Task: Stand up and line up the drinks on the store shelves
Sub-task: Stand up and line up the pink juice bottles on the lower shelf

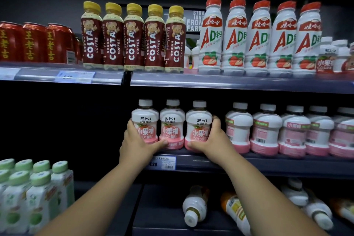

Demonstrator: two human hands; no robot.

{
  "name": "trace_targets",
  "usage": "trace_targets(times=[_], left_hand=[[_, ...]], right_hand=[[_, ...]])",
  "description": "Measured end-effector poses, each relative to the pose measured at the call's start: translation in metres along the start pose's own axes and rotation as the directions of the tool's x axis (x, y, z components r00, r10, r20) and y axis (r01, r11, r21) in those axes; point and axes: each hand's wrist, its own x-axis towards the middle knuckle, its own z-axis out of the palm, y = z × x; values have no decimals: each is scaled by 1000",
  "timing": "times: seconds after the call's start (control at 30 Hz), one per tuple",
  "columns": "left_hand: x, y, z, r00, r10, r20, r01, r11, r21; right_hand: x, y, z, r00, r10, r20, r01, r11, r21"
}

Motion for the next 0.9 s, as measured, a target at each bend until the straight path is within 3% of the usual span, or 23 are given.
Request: trace_targets(times=[0.17,0.27,0.4,0.53,0.67,0.77,0.9], left_hand=[[-12,10,0,983,78,-164,-73,997,36],[-25,30,5,934,244,-260,-234,970,69],[-42,63,26,854,470,-222,-463,882,84],[-59,99,71,821,558,-120,-563,827,-5],[-78,131,119,842,538,27,-532,839,-116],[-82,150,144,884,455,109,-435,885,-167],[-72,164,163,965,193,175,-171,976,-136]], right_hand=[[0,0,1,999,-33,-42,32,999,-13],[-4,4,-5,995,-84,-50,87,995,50],[-19,23,-20,984,-130,-118,152,967,202],[-32,52,-58,922,-178,-344,260,942,210],[-40,83,-99,857,-145,-494,237,963,127],[-38,105,-114,872,-117,-476,184,978,96],[-33,117,-116,931,-40,-362,84,991,107]])
